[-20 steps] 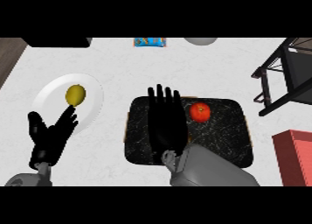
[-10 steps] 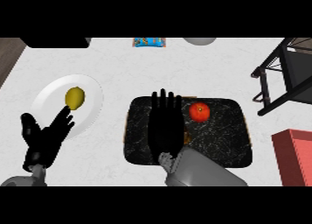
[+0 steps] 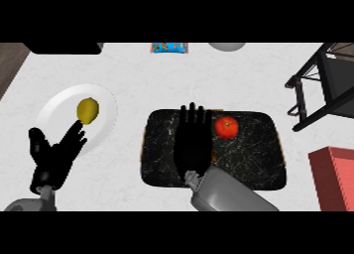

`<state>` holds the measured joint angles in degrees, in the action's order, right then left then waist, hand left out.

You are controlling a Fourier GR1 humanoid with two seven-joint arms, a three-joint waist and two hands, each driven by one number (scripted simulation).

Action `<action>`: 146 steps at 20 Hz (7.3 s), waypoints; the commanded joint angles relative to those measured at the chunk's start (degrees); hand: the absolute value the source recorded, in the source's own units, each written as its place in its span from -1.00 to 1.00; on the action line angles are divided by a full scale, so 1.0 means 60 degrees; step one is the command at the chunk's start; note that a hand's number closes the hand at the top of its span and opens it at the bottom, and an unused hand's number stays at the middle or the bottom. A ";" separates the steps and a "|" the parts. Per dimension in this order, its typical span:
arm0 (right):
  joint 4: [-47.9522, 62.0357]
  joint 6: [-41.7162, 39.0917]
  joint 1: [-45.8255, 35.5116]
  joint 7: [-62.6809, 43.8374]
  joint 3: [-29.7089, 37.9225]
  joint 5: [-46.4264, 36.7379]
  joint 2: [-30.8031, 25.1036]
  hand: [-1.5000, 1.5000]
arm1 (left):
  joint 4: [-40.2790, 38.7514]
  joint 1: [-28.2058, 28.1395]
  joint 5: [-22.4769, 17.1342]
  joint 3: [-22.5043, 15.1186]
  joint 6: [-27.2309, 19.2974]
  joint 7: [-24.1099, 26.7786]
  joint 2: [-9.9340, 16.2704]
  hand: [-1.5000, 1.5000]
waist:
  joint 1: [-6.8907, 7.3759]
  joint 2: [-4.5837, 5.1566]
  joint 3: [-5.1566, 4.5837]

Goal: Pick the sweet potato from the tray and place it in the tiered shelf

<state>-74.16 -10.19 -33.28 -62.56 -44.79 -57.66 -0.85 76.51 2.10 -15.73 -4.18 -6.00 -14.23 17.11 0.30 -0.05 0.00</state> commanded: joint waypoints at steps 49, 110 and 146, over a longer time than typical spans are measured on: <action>-0.4109 0.1761 0.4496 0.7078 0.4470 0.4995 -0.4773 1.00 | 0.0049 -0.0479 0.0555 0.1112 0.0458 -0.0097 -0.0369 0.00 | -0.0616 -0.0104 -0.0005; 0.5626 -0.0233 -0.3379 1.1029 0.9567 0.5777 -0.8930 1.00 | -0.0622 0.0519 0.1469 0.1084 0.0743 -0.0003 -0.1373 0.00 | 0.0096 0.0060 -0.0001; 0.8819 0.2134 -0.5074 0.9798 1.3446 0.8104 -1.0723 -1.00 | 0.0225 0.0132 0.1379 0.1319 0.1177 -0.0472 -0.1085 0.00 | 0.0183 0.0091 0.0011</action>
<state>-23.05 -1.73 -63.81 -2.84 34.27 -9.24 -62.62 77.27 2.83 -7.01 3.61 0.26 -15.98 10.05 1.16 0.39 0.07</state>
